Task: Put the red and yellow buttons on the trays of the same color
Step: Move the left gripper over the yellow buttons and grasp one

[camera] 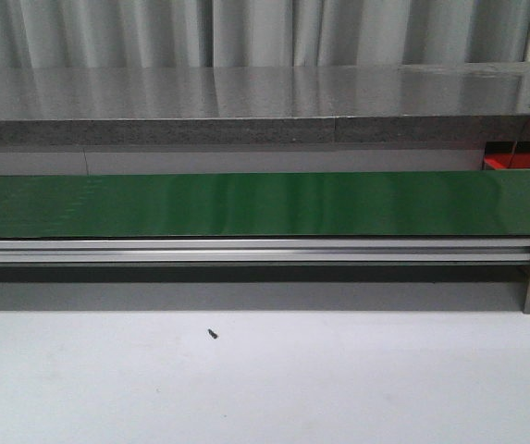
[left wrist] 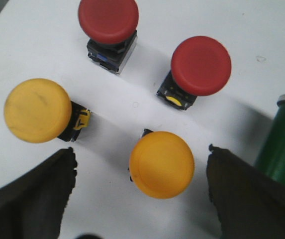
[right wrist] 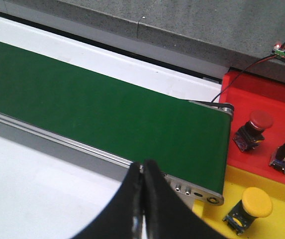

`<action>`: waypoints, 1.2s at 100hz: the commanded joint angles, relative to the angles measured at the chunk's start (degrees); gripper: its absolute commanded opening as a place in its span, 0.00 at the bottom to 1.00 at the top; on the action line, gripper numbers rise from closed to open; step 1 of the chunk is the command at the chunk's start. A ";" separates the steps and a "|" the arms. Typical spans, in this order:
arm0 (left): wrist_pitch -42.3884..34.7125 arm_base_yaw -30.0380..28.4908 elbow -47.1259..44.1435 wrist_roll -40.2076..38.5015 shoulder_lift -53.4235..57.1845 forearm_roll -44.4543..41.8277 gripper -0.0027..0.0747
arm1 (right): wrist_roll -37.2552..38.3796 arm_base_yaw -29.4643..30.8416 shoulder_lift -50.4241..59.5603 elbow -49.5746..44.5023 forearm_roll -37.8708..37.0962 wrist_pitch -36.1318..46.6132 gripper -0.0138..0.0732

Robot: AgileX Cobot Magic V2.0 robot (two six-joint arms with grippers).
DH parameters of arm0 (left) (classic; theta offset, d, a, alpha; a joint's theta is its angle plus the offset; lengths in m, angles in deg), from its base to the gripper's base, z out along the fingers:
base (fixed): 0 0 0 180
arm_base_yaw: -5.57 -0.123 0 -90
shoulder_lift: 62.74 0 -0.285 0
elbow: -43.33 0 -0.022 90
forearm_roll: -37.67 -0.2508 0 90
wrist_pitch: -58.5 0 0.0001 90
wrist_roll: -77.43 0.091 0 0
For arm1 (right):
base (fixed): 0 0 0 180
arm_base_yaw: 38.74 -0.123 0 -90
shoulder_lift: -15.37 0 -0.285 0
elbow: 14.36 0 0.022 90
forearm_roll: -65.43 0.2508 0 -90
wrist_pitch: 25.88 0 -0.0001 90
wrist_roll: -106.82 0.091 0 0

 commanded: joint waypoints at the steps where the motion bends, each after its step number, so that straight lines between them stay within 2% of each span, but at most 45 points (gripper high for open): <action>1: -3.22 -0.15 2.55 -0.55 1.42 1.30 0.70 | -0.25 0.14 -0.09 1.58 0.54 3.65 0.08; 49: -7.68 3.18 2.55 -0.55 -1.88 1.01 0.70 | -0.25 0.14 -0.09 1.58 0.54 3.66 0.08; 120: -9.21 3.18 2.55 -0.55 -1.86 0.77 0.70 | -0.25 0.14 -0.09 1.58 0.54 3.66 0.08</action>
